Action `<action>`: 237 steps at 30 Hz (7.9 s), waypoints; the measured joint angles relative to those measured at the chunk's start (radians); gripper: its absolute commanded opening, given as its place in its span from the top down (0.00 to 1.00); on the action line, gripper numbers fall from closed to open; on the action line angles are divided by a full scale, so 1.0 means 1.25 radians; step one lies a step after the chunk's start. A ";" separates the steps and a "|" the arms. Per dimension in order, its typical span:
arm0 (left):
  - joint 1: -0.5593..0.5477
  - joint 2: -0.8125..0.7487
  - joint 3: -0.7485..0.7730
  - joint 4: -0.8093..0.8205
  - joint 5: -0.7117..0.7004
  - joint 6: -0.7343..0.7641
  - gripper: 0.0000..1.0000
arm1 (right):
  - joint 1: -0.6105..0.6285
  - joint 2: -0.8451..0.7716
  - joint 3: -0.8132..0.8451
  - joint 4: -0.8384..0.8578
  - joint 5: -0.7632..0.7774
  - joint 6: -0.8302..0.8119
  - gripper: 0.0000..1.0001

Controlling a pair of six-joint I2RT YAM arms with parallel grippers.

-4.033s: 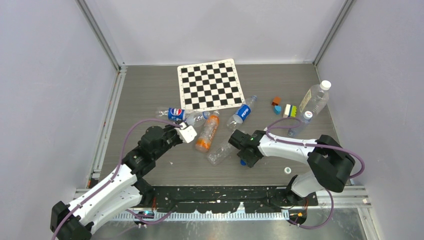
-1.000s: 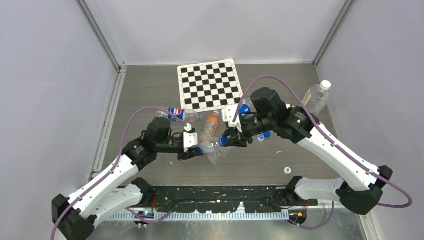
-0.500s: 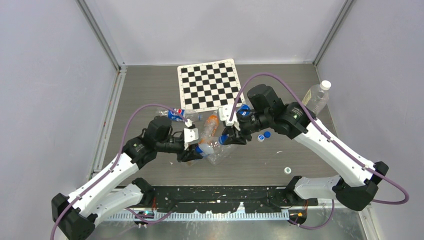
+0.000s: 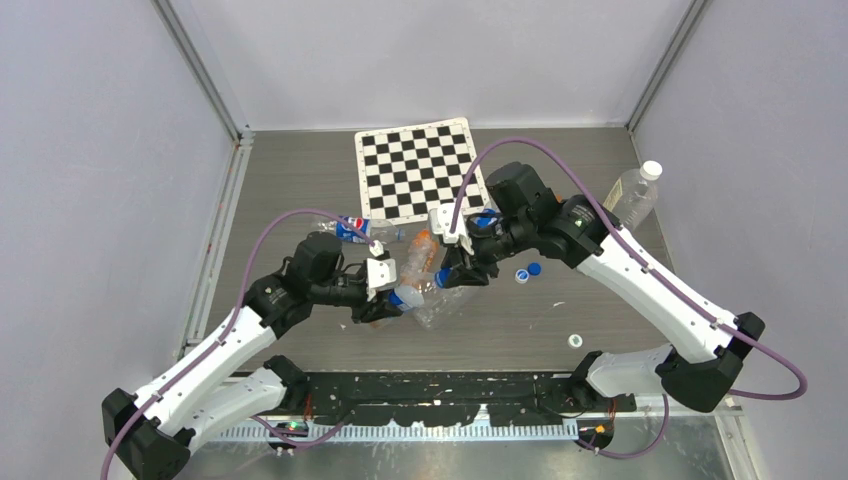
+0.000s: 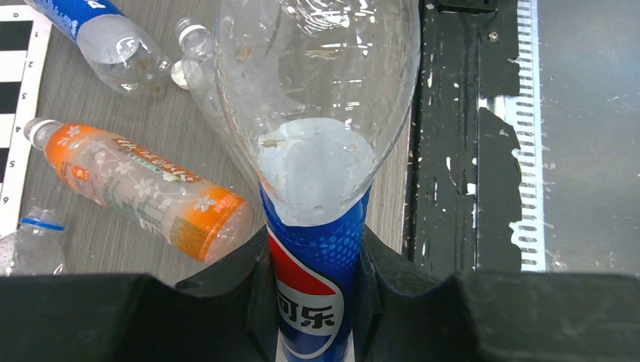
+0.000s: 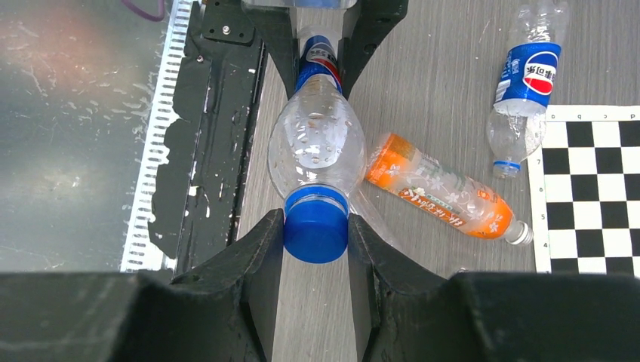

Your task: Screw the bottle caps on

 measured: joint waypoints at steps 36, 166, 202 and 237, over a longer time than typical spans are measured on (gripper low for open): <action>0.007 -0.062 -0.124 0.277 -0.274 0.040 0.67 | -0.079 0.061 -0.019 0.239 0.101 0.531 0.99; 0.019 0.039 -0.080 0.433 -0.109 -0.119 0.67 | -0.242 -0.003 -0.009 0.188 -0.104 0.617 1.00; 0.019 0.043 -0.082 0.427 -0.108 -0.200 0.67 | -0.197 -0.031 -0.053 0.258 -0.040 0.593 1.00; 0.019 0.030 -0.172 0.554 -0.174 -0.211 0.67 | -0.162 -0.003 -0.070 0.312 0.078 0.718 0.99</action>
